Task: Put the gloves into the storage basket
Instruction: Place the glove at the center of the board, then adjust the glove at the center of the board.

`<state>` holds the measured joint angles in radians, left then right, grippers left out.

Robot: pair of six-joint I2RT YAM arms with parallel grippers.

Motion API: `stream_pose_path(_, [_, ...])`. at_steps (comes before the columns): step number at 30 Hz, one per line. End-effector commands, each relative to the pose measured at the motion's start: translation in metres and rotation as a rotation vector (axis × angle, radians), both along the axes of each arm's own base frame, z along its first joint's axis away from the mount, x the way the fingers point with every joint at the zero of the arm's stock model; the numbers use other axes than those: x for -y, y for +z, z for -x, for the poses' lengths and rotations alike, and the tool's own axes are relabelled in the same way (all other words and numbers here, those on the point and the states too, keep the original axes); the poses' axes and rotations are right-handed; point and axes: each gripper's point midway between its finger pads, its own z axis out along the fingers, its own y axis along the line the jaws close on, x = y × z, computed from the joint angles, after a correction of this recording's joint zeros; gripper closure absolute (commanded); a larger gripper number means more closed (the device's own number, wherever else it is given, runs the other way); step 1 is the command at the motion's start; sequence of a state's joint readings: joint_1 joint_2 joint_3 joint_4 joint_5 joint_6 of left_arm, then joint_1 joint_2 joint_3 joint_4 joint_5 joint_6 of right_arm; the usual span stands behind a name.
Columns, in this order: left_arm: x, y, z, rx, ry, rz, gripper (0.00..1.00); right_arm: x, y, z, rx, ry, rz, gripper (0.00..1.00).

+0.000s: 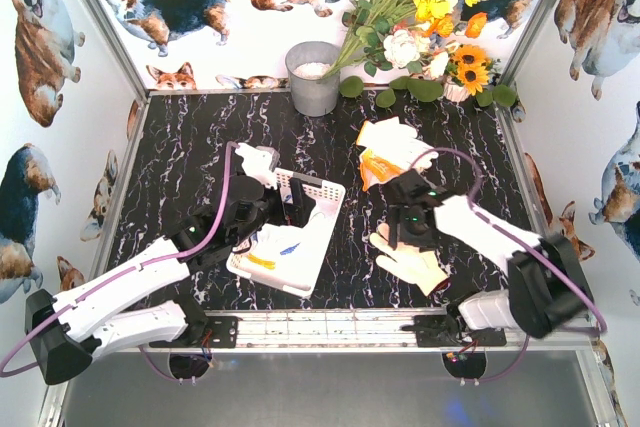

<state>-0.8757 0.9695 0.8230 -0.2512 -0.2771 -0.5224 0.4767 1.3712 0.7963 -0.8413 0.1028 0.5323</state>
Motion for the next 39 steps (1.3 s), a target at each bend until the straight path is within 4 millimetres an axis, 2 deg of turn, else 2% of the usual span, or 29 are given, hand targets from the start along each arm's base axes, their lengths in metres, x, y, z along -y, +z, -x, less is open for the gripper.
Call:
stream_pose_path(1, [-0.001, 0.009, -0.001, 0.028, 0.001, 0.012, 0.04, 0.006, -0.003, -0.002, -0.046, 0.1, 0.083, 0.33])
stream_pose_path(9, [-0.014, 0.012, 0.002, 0.037, 0.034, 0.004, 0.04, -0.012, -0.015, -0.027, -0.046, 0.234, 0.058, 0.35])
stream_pose_path(15, [-0.022, 0.014, 0.005, 0.039, 0.057, 0.013, 0.04, -0.035, -0.033, -0.037, -0.078, 0.256, -0.025, 0.43])
stream_pose_path(20, [-0.026, 0.015, 0.007, 0.043, 0.065, 0.017, 0.04, -0.061, -0.031, -0.05, -0.036, 0.076, -0.144, 0.47])
stream_pose_path(27, [-0.03, 0.018, 0.009, 0.048, 0.07, 0.019, 0.03, -0.047, -0.045, -0.047, -0.013, -0.241, -0.079, 0.51])
stream_pose_path(34, [-0.031, 0.017, 0.01, 0.049, 0.07, 0.02, 0.03, -0.045, -0.025, -0.053, 0.101, -0.44, -0.056, 0.48])
stream_pose_path(39, [-0.03, 0.018, 0.009, 0.052, 0.07, 0.025, 0.03, -0.054, -0.005, -0.061, 0.148, -0.435, -0.067, 0.46])
